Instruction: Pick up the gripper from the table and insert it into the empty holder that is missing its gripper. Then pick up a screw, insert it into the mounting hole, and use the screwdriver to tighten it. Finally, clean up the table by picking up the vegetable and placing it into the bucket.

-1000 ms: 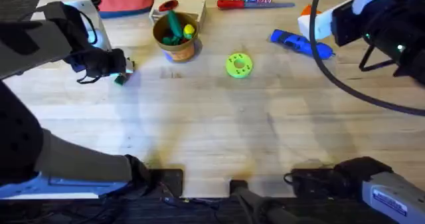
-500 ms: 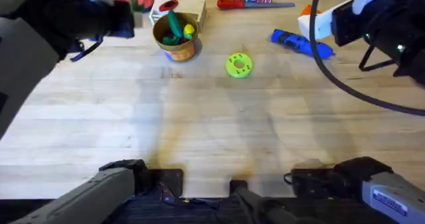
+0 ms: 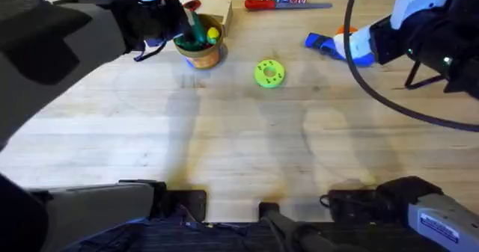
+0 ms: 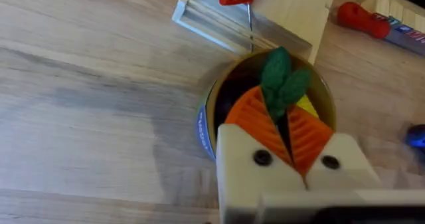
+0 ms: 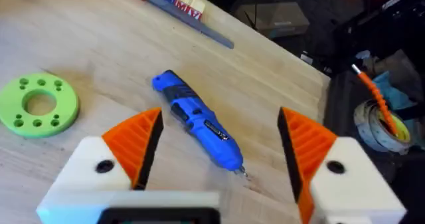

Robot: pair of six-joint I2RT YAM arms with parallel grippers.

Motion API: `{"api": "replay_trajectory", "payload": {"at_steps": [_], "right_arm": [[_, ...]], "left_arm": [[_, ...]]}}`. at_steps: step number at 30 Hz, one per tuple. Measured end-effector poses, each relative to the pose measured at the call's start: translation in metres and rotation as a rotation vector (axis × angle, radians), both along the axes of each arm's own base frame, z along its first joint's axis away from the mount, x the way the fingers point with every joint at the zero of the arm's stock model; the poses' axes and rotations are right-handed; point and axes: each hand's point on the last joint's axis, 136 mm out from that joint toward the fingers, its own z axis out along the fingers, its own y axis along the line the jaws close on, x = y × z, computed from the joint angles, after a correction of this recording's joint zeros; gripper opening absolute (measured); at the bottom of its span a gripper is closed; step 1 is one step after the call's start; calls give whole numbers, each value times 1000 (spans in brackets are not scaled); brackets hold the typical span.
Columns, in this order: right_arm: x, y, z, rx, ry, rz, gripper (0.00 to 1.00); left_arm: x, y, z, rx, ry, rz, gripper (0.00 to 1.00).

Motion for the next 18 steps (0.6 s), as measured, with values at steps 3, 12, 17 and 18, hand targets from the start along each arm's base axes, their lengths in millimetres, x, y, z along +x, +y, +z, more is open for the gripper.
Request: {"api": "replay_trajectory", "payload": {"at_steps": [3, 12, 17, 18], "right_arm": [[-1, 0, -2, -2, 10, 0, 994], [-6, -1, -11, -4, 52, -4, 992], [-18, -4, -18, 55, 125, -52, 992], [-24, -5, -15, 67, 147, -64, 992]], "left_arm": [[2, -3, -4, -40, 13, 35, 160], [8, -5, 3, -97, -20, 70, 988], [-3, -13, 36, -4, -62, -79, 988], [-7, -15, 51, 25, -82, -116, 988]]}}
